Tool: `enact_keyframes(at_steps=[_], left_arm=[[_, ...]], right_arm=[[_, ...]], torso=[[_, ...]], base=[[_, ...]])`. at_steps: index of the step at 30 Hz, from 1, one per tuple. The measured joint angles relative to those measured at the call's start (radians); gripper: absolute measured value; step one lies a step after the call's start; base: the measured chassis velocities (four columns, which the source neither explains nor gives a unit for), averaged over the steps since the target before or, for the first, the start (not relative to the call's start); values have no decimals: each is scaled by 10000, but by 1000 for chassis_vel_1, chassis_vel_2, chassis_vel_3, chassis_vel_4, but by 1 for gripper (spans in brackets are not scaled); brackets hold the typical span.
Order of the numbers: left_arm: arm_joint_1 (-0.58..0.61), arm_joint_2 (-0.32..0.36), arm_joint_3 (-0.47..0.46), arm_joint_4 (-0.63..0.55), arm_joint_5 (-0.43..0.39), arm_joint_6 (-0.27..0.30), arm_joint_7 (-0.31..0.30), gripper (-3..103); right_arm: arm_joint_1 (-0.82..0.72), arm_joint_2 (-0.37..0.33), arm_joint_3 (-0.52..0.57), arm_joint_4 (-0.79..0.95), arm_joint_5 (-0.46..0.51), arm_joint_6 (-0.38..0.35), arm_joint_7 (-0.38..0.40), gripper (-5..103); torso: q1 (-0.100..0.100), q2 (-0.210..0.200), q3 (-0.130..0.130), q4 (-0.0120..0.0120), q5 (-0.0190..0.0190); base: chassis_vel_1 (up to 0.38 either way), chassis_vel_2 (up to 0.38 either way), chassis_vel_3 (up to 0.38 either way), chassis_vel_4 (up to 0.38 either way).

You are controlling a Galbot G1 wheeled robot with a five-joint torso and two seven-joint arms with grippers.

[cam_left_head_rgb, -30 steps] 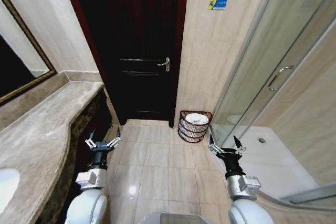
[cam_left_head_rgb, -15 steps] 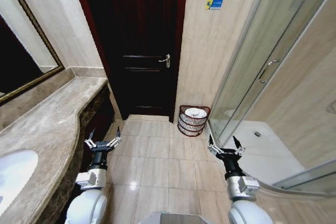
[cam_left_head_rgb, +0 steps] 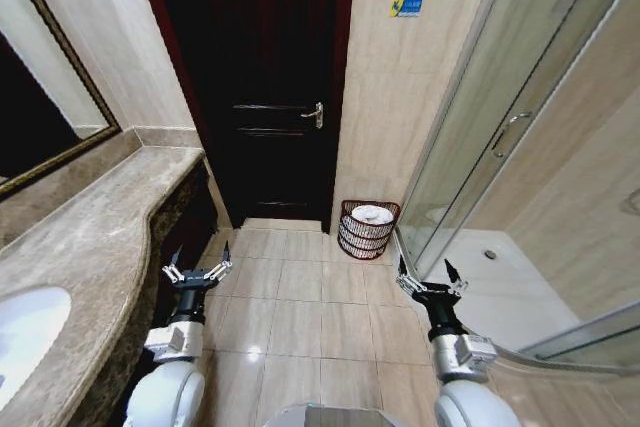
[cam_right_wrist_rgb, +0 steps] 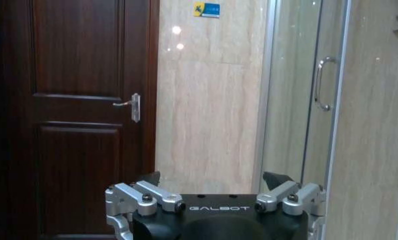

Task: Discard the used towel into the hamper.

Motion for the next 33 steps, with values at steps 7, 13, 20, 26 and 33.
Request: enact_keyframes(at_steps=[7,13,20,26,33], left_arm=[[-115,7,144,186,71,-306,-263,100],[-83,40,240,60,-58,147,-264,100],[-67,47,239,12,-52,242,-260,100],[-64,50,236,11,-51,244,-258,100],[-62,51,233,11,-51,244,-254,100]], right_arm=[[88,-53,-93,67,321,-123,411,100],[92,-76,-50,47,246,-240,542,100],[70,-87,-28,82,209,-331,526,100],[67,-91,-24,87,205,-333,515,100],[63,-91,-19,89,199,-333,506,100]], torso=[[0,0,0,0,0],[0,0,0,0,1],[0,0,0,0,0],[-1,0,0,0,0],[0,0,-1,0,0]], base=[[0,0,0,0],[0,0,0,0],[0,0,0,0],[0,0,0,0],[0,0,0,0]])
